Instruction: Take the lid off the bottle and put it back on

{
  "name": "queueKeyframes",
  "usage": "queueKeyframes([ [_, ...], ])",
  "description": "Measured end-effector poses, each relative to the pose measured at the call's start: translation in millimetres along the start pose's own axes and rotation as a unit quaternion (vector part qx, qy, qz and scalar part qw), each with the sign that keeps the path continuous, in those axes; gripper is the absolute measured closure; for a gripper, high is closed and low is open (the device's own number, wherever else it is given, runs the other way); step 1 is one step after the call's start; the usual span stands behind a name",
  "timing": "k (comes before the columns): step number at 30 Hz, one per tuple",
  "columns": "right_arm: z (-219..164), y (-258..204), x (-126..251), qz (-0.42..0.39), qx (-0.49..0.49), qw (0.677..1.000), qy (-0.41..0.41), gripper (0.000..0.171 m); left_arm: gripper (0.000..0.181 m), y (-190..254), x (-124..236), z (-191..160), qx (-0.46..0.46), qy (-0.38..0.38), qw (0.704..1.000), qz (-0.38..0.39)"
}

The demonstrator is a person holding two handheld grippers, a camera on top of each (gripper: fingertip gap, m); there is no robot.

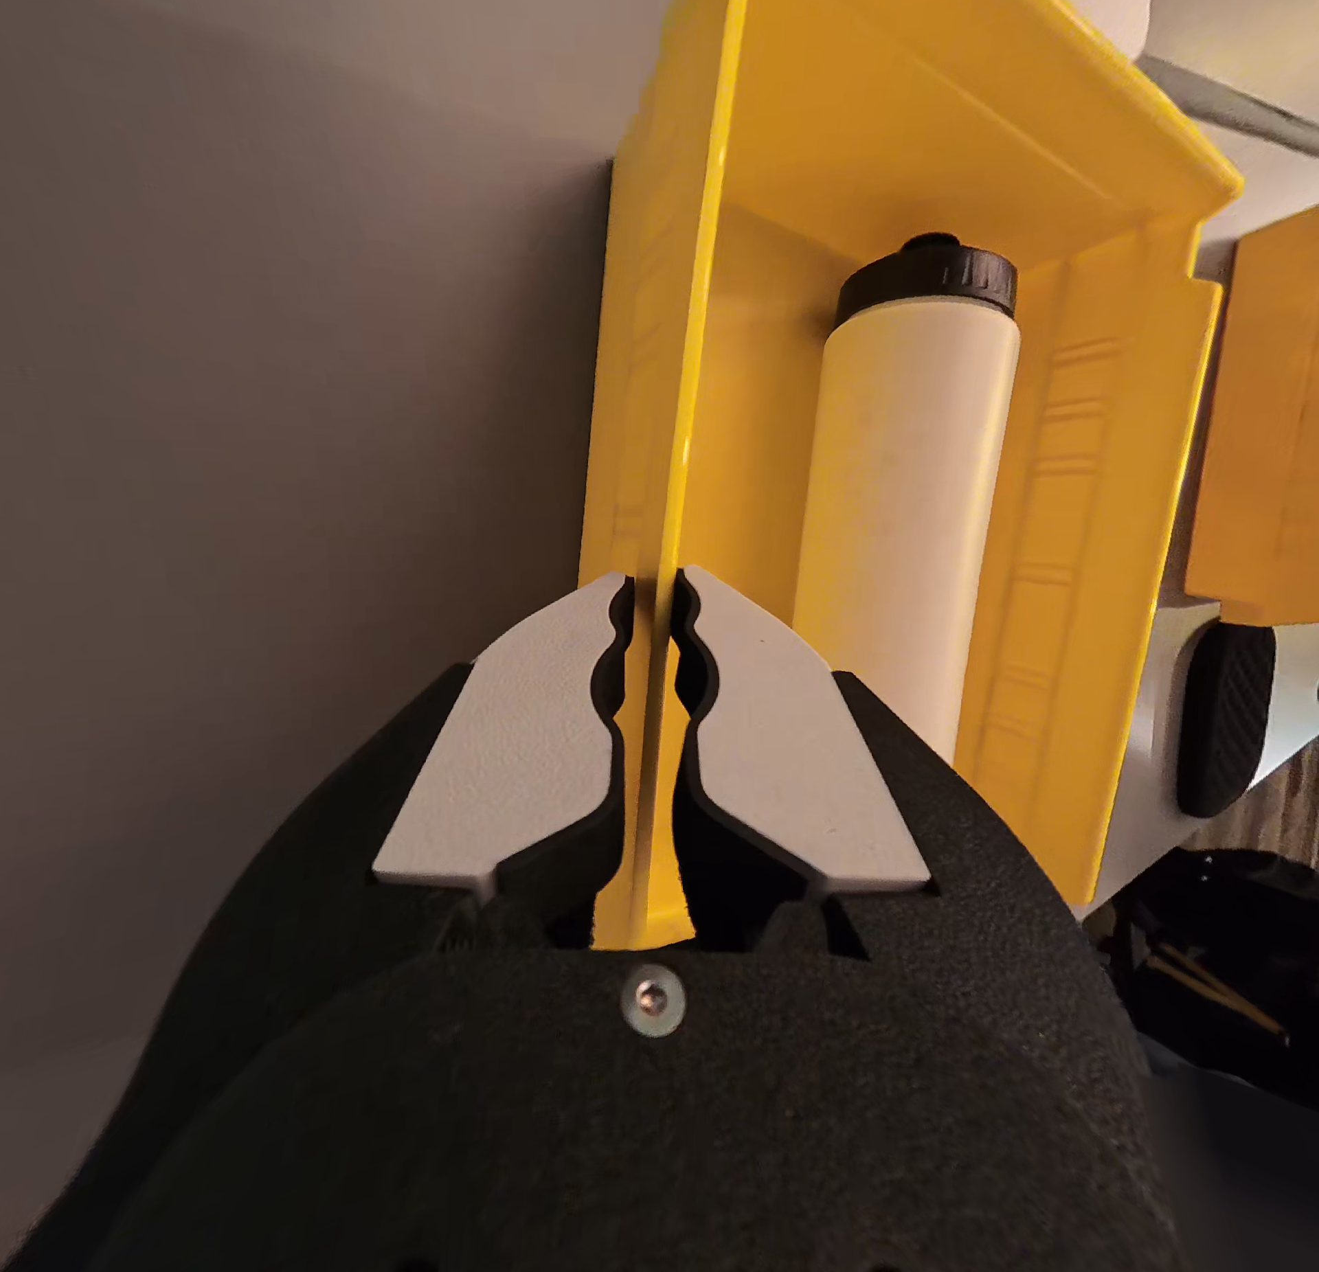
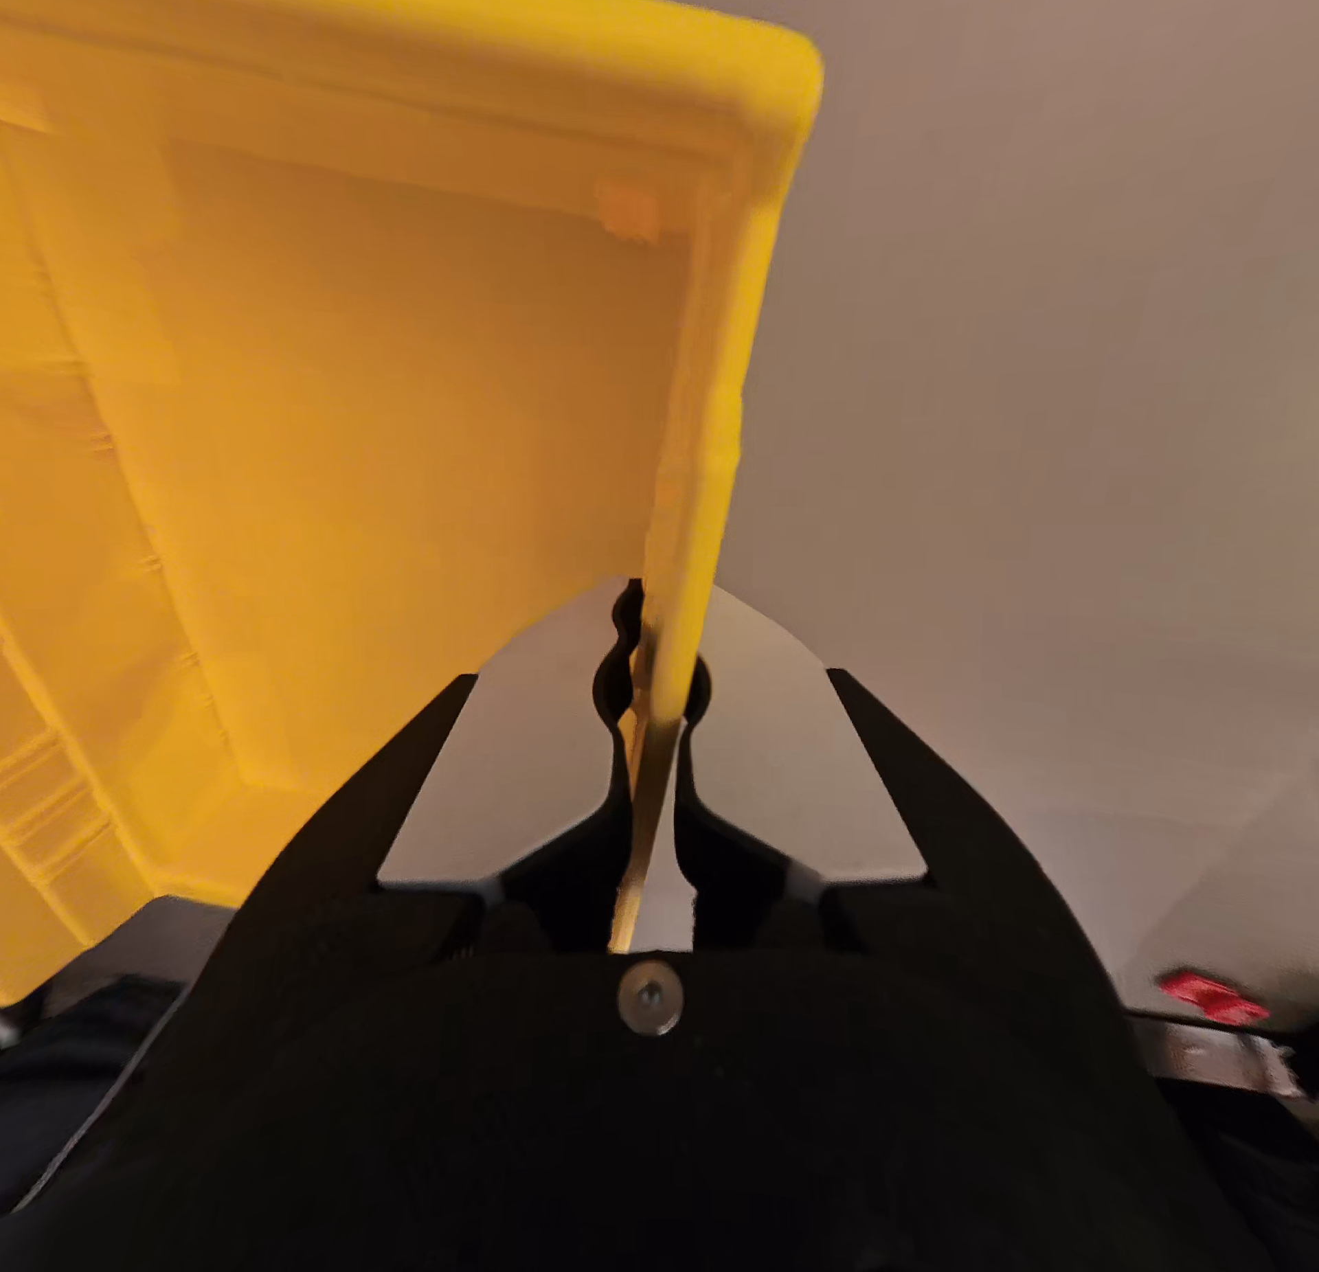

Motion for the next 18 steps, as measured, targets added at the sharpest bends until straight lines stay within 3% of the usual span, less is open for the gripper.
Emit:
queueKeyframes([
  [2, 2.5, 7.1, 1.6, -0.032, 0.029, 0.999, 0.006, 0.163, 0.173, -8.2, 5.5, -3.0, 0.014, 0.008, 1.000, 0.007],
  [18, 4.2, 23.9, 3.5, -0.046, 0.109, 0.993, 0.022, 0.158, 0.173, -49.7, 34.1, -19.6, 0.080, 0.053, 0.994, 0.057],
])
Point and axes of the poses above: each gripper's, where its closed fingertips meet, x back along the fingers, z out of its top, y = z × x across the jaws, the point moved 4 cm from there along x, back along the fingers, and after that the axes turned 9 degrees about -x, right-handed, at the moved point
